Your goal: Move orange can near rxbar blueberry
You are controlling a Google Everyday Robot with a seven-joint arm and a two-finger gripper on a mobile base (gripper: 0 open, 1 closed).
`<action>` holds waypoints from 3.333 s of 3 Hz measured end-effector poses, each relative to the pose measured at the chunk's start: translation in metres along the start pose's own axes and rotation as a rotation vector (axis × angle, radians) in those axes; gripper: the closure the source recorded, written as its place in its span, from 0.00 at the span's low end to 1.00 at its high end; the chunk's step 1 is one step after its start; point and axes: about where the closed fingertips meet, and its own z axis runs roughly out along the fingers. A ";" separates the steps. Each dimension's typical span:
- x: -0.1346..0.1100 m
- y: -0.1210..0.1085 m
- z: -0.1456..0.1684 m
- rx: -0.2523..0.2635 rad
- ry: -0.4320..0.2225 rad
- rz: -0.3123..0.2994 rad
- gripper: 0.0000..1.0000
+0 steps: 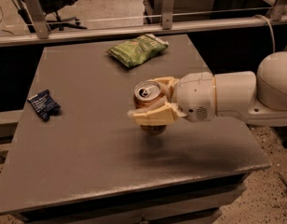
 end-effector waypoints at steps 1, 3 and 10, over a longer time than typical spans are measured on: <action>-0.002 0.002 0.010 -0.016 -0.019 -0.009 1.00; 0.015 -0.016 0.115 -0.129 -0.155 -0.006 1.00; -0.045 -0.069 0.205 -0.165 -0.210 -0.078 0.83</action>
Offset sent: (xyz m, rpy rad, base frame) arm 0.0515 0.1143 -0.0559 0.2138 -0.0034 0.1459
